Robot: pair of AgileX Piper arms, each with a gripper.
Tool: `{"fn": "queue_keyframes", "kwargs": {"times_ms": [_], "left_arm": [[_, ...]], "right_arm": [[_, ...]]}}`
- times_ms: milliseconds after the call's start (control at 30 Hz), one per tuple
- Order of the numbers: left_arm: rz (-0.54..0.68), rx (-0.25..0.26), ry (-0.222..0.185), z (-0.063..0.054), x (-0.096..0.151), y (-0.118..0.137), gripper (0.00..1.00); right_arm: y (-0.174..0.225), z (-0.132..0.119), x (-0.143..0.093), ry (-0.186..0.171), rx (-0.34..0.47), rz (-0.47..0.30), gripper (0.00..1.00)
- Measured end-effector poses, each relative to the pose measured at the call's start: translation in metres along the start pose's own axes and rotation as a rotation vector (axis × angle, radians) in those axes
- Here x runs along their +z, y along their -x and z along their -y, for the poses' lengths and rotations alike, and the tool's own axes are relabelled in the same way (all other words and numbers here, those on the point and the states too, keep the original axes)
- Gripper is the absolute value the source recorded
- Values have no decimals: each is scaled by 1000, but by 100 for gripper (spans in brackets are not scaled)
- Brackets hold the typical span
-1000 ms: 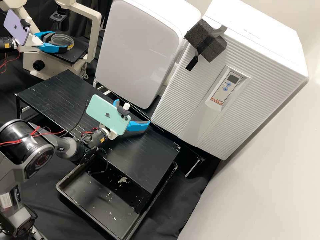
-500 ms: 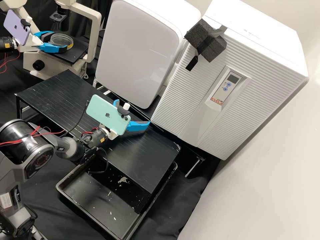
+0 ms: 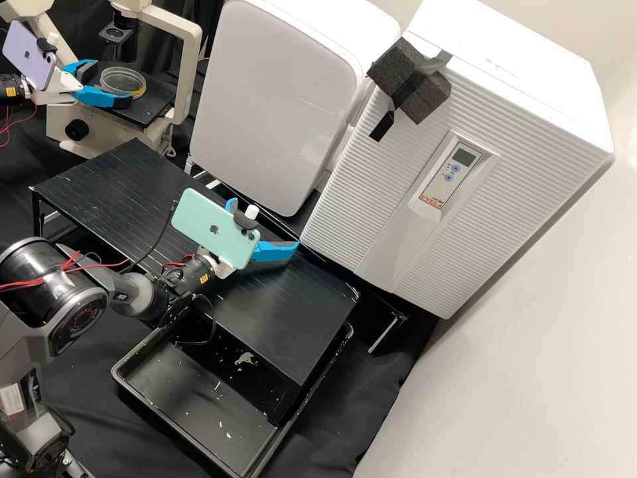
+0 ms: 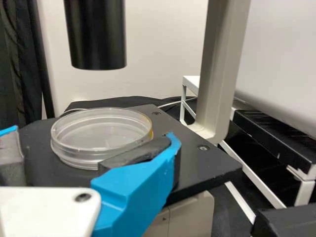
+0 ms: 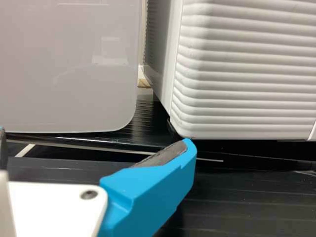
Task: Place the petri dish on the microscope
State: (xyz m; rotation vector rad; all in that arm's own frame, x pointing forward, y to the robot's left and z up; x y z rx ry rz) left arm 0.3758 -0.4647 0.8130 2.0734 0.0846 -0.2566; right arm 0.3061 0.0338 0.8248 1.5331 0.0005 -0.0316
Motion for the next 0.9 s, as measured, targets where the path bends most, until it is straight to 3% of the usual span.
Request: {"fn": "queue_keyframes", "kwargs": {"times_ms": [200, 333, 400, 600, 700, 900], "left_arm": [[-2, -3, 2, 0, 3, 19, 100], [-15, -4, 6, 0, 7, 46, 100], [-27, 4, -22, 0, 11, 62, 100], [-8, 136, -88, -1, 35, 98, 100], [-6, 202, -111, 7, 48, 110, 100], [77, 258, -108, 28, 63, 130, 100]], "right_arm": [[0, 0, 0, 0, 0, 0, 100], [0, 0, 0, 0, 0, 0, 100], [0, 0, 0, 0, 0, 0, 100], [0, 0, 0, 0, 0, 0, 100], [0, 0, 0, 0, 0, 0, 100], [0, 0, 0, 0, 0, 0, 100]]}}
